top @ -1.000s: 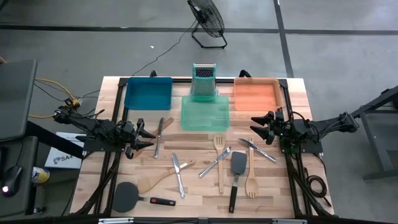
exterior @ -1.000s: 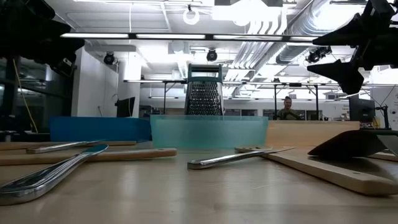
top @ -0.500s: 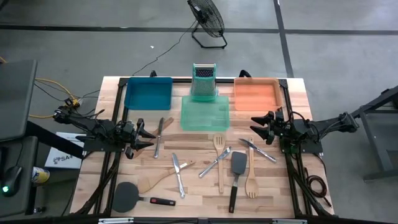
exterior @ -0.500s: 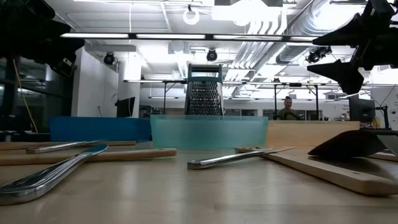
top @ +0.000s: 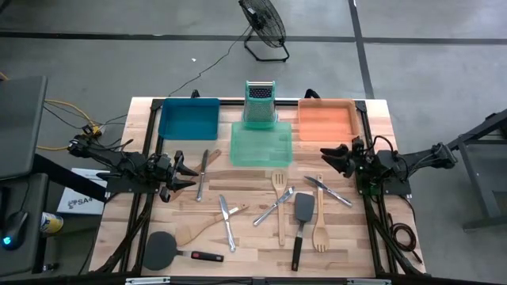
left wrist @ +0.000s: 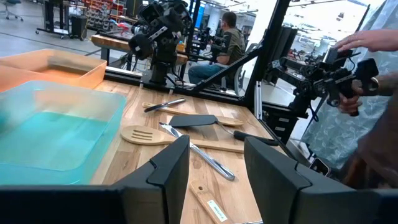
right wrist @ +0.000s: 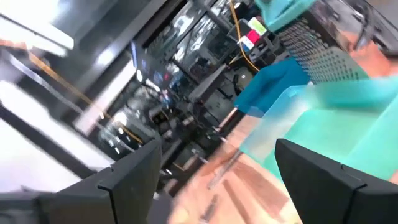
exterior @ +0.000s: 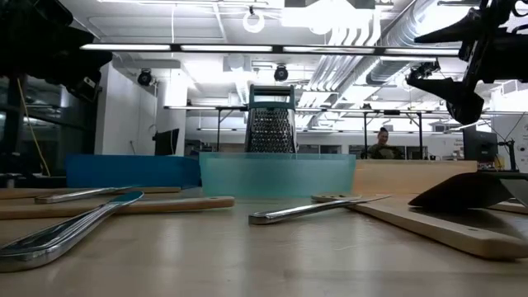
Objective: Pick & Place Kitchen Items
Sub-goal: Put the silver knife into the orange bin
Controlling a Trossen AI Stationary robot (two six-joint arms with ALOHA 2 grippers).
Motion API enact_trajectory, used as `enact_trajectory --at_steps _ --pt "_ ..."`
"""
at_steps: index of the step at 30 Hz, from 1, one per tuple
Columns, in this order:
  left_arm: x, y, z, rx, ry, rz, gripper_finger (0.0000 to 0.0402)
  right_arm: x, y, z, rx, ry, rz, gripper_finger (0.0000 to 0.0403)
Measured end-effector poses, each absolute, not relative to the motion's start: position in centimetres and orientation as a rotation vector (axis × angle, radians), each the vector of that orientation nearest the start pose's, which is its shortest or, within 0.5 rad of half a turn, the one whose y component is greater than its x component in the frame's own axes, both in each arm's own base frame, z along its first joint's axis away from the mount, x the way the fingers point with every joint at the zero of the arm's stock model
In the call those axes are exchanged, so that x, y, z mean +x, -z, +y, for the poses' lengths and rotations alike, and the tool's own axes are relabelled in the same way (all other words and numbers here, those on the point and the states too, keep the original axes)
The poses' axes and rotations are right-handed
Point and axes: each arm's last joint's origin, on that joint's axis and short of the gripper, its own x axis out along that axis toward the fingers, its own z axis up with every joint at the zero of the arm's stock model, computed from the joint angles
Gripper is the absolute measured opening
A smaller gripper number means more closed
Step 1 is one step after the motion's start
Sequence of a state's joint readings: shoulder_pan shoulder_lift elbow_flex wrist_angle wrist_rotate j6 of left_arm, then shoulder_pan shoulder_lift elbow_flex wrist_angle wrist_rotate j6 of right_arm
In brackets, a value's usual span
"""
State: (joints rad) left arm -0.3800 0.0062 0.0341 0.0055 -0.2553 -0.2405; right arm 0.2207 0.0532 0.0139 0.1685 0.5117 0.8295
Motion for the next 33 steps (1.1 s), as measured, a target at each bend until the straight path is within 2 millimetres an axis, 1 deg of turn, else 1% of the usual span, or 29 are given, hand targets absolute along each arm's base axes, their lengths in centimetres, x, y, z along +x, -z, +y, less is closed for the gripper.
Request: enact_trajectory --at_steps 4,9,12,14,17,21,25,29,33 --pt "9.1 -17.5 -2.8 -0.251 0.128 -0.017 0.0152 9.6 -18.0 0.6 1.006 0.243 -0.271 0.0307" --pt "9.1 -17.5 -2.8 -0.251 0.128 -0.016 0.0152 9.6 -18.2 0.6 0.990 0.246 -0.270 0.0307" --pt "9.1 -17.5 -2.8 -0.251 0.128 -0.016 0.0152 9.4 -19.0 0.6 0.978 0.246 -0.270 0.0307" --pt "9.1 -17.5 -2.8 -0.251 0.128 -0.016 0.0152 9.3 -19.6 0.5 0.962 0.266 -0.231 0.0307" --pt "9.1 -17.5 -2.8 -0.251 0.128 -0.017 0.0152 8.9 -20.8 0.4 0.949 0.322 -0.151 0.0307" --pt "9.1 -17.5 -2.8 -0.251 0.128 -0.016 0.0152 8.3 -22.0 0.2 0.975 0.432 0.003 0.0307" --pt "9.1 -17.5 -2.8 -0.251 0.128 -0.017 0.0152 7.9 -23.4 0.2 0.999 0.506 0.160 0.0307" --pt "9.1 -17.5 -2.8 -0.251 0.128 -0.017 0.0152 7.8 -25.2 0.5 1.092 0.517 0.314 0.0307" --pt "9.1 -17.5 -2.8 -0.251 0.128 -0.017 0.0152 8.1 -26.6 0.9 1.112 0.546 0.513 0.0307"
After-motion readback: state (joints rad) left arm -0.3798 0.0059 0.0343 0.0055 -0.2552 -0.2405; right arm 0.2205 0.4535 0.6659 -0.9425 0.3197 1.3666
